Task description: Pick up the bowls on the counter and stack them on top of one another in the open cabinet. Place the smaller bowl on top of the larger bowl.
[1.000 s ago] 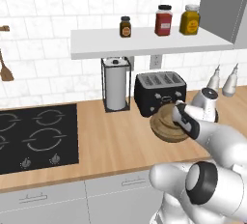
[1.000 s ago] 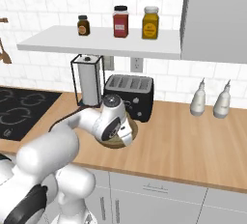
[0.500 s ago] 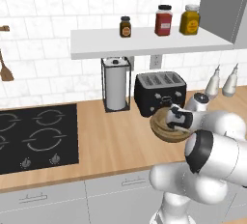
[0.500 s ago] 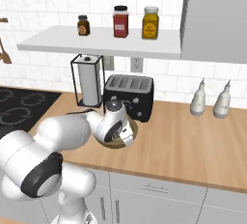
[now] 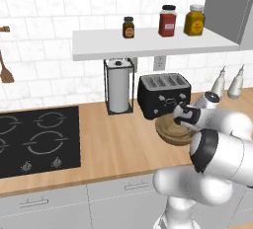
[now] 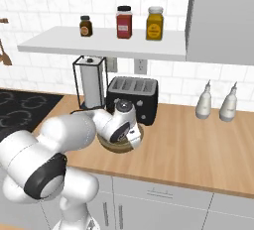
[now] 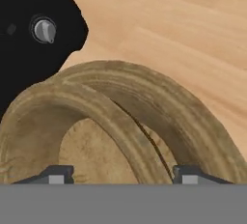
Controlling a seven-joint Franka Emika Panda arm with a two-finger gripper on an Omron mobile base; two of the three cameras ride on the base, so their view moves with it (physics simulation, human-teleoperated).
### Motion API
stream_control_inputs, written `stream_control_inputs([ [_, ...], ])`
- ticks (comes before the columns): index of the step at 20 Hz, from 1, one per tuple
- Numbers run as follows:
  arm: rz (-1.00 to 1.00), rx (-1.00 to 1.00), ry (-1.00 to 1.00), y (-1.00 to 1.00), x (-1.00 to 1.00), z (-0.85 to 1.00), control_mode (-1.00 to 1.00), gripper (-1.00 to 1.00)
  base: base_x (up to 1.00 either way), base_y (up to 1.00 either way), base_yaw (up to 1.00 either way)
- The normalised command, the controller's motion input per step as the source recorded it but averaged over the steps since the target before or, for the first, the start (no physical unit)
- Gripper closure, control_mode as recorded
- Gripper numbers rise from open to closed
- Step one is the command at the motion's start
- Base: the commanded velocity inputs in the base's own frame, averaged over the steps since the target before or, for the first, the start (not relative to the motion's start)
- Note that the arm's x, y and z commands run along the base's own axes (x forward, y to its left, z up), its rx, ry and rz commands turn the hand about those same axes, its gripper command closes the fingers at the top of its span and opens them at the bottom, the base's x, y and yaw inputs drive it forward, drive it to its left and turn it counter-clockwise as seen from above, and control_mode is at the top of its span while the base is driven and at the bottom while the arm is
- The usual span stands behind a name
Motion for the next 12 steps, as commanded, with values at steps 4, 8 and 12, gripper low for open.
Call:
stream_control_inputs([
  [4,0.00,0.14,0.00,-0.50,-0.64,0.54,-1.00,-1.00,0.00,0.00,0.00],
  [8,0.00,0.12,0.01,-0.34,-0.42,0.48,-1.00,-1.00,0.00,0.00,0.00],
  [12,0.00,0.00,0.23,-0.13,-0.11,-0.23,-1.00,-1.00,0.00,0.00,0.00],
])
